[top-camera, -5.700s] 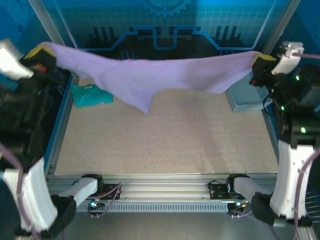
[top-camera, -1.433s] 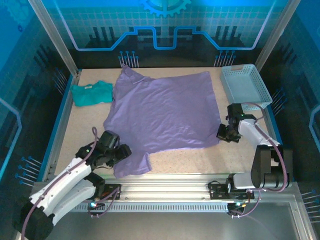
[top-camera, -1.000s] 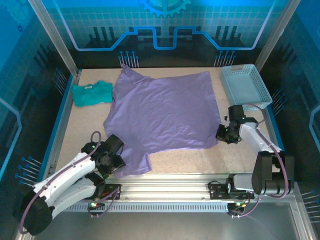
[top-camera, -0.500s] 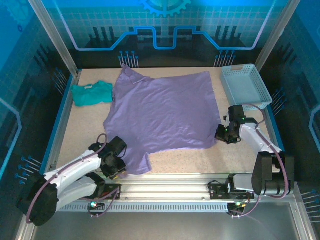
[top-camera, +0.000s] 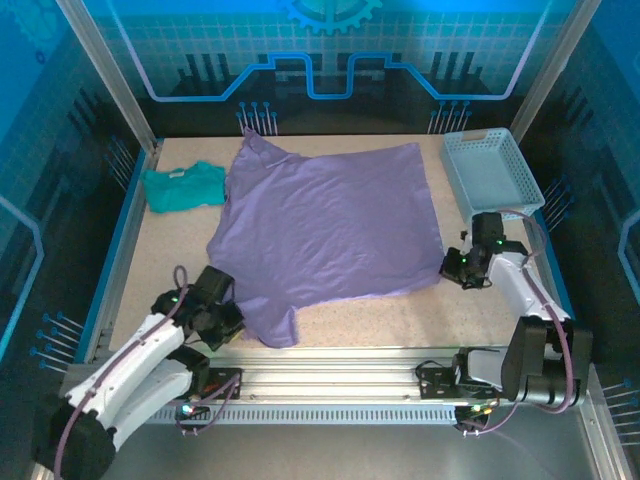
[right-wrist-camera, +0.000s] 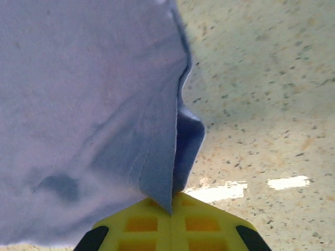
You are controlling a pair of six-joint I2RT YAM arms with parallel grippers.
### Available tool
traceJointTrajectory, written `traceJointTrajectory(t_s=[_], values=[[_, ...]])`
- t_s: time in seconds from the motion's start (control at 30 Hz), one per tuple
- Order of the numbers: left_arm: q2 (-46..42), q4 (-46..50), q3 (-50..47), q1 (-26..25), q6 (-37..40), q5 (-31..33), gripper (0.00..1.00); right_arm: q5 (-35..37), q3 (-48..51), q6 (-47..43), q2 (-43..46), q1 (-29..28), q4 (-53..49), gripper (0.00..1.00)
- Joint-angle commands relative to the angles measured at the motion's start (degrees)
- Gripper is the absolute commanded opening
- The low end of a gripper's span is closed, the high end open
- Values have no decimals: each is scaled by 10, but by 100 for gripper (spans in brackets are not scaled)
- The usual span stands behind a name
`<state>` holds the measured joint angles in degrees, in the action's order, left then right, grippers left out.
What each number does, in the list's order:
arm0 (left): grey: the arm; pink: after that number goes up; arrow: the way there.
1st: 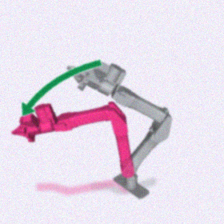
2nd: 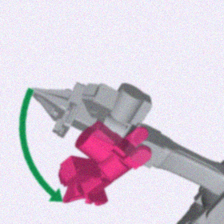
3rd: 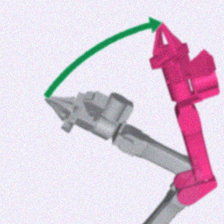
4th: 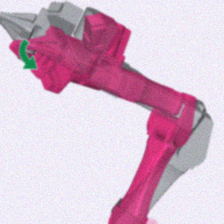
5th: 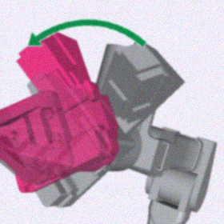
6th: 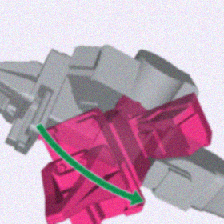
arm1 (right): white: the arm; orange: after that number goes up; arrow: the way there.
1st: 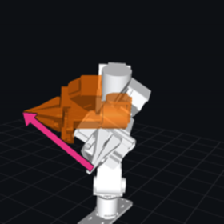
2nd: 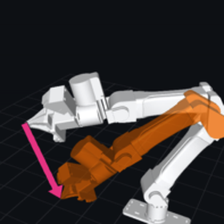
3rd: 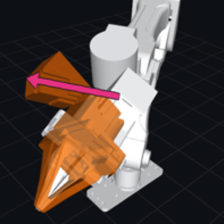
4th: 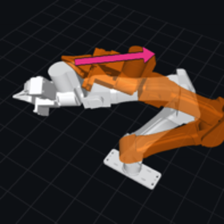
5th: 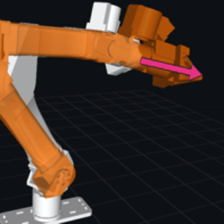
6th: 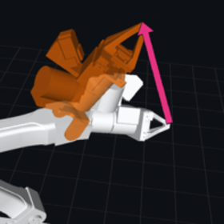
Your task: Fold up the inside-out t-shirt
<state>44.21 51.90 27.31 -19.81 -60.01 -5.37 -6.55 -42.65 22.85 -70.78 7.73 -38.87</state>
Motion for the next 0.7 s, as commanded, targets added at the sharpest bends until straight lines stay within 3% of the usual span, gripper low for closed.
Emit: traceJointTrajectory(t_s=[0.0,0.17,0.4,0.67], values=[[-8,18,81,29,47,17,0,-38,2,-2,15,19,4,6],[15,-35,148,90,100,17,0,-56,-33,-1,-4,16,10,6],[64,-169,170,203,154,-48,0,-47,-95,-9,-72,0,26,7],[189,-273,221,228,188,-82,0,-9,-168,-16,-163,-18,38,7]])
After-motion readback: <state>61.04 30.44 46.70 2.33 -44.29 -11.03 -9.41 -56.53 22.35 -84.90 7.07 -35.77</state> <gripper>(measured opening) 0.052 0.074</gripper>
